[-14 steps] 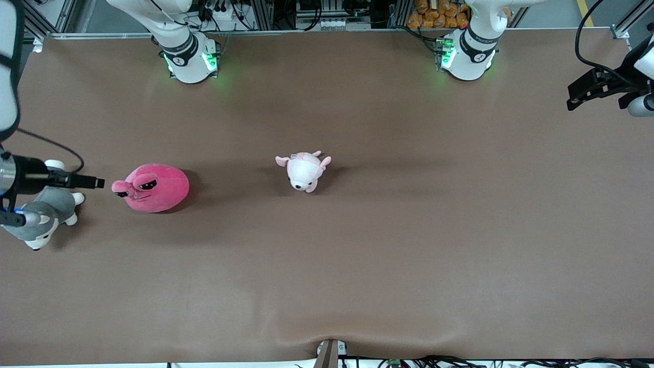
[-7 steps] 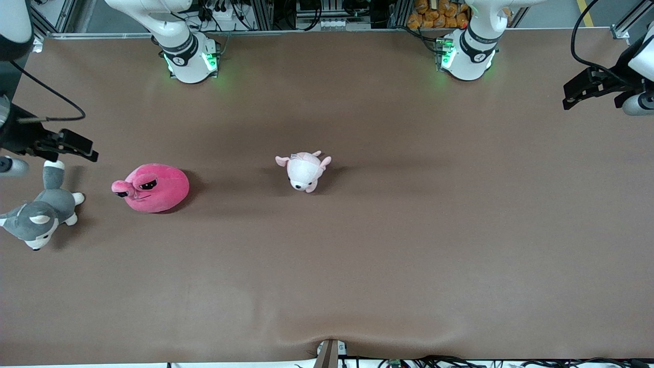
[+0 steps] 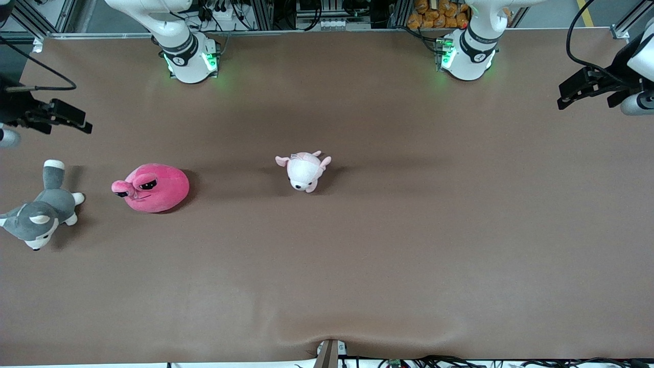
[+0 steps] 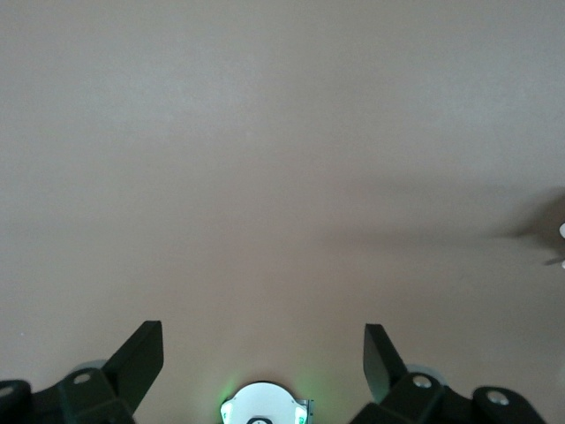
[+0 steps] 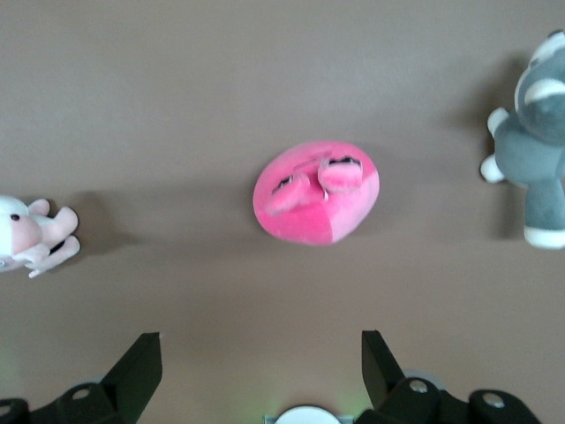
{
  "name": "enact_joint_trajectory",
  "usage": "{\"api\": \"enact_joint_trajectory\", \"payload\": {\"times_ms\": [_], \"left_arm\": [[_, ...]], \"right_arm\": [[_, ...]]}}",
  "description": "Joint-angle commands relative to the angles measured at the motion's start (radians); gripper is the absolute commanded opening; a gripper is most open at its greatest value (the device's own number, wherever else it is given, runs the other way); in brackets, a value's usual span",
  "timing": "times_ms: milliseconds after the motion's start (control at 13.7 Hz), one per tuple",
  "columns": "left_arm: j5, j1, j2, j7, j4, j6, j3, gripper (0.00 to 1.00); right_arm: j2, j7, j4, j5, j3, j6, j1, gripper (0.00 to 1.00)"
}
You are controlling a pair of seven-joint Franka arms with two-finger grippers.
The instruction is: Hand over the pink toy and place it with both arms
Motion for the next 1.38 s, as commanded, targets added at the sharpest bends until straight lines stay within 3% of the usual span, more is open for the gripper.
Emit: {"api": "enact_joint_trajectory", "payload": {"times_ms": [0,291,656,1312], "left_arm": [[-0.015,0.005,-0.023,-0.018,-0.023,-0.001,-0.005,1.00],[-0.012,0.007,-0.023,-0.019,-0.024,-0.006,-0.003,1.00],[0.002,0.007,-0.019,-0.012,-0.010,-0.009,-0.003,1.00],[0.003,0.010,0.011,-0.015,0.028,-0.009,-0.002,1.00]], "right_arm": [[-0.026,0.027,0.003,-0.068,0.020,-0.025,0.008,1.00],[-0.026,0.027,0.027,-0.088,0.037,-0.049,0.005,1.00],[-0.016,-0.113,0.004,-0.079,0.029,0.071,-0.027,1.00],[-0.016,-0.026,0.018,-0.077,0.032,0.033,-0.023,1.00]]}}
